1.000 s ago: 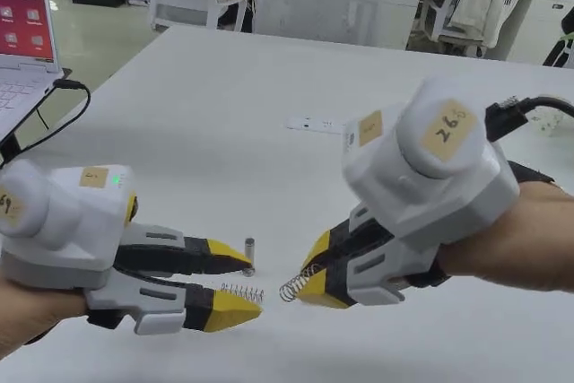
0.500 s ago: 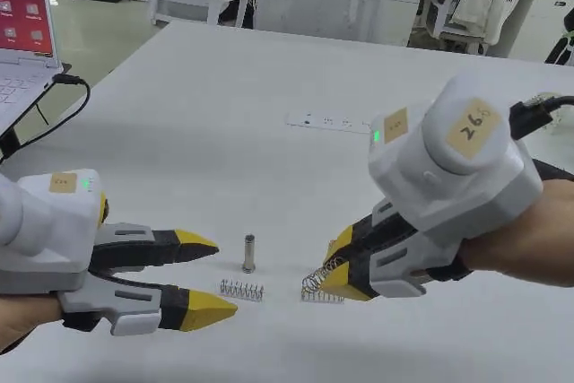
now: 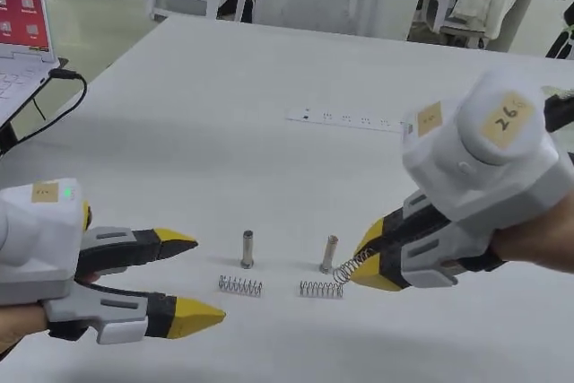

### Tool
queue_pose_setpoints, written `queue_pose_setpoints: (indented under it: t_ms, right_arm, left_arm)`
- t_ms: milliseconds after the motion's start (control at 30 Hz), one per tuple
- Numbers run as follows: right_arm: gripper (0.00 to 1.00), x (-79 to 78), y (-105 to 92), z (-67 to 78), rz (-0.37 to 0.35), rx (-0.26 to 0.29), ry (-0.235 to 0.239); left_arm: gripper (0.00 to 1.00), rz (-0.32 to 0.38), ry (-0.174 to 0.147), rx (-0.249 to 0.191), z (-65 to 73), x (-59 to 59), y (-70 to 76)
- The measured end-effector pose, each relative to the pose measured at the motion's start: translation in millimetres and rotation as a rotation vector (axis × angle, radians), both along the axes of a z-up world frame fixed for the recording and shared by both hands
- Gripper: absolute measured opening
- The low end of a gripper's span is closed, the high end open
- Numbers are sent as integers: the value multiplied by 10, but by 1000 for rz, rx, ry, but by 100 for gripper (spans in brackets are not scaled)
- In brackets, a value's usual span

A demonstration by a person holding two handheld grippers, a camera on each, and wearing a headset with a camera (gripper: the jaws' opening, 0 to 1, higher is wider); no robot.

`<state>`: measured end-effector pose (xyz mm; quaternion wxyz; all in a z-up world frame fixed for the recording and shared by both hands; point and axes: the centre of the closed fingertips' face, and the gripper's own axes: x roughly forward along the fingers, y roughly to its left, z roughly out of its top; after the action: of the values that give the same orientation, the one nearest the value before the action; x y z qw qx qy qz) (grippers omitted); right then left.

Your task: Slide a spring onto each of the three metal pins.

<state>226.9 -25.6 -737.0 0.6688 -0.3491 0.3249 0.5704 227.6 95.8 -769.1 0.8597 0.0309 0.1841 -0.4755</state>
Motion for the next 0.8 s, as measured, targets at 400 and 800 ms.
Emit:
queue_pose_setpoints:
  t_ms: [400, 800]
  right_arm:
    - [8, 152, -245, -10, -28, -60, -1]
    - [8, 364, -557, 3, -73, -120, -2]
  left_arm:
    - [58, 4, 8, -3, -40, -28, -44]
    - [59, 10, 10, -6, -46, -40, -48]
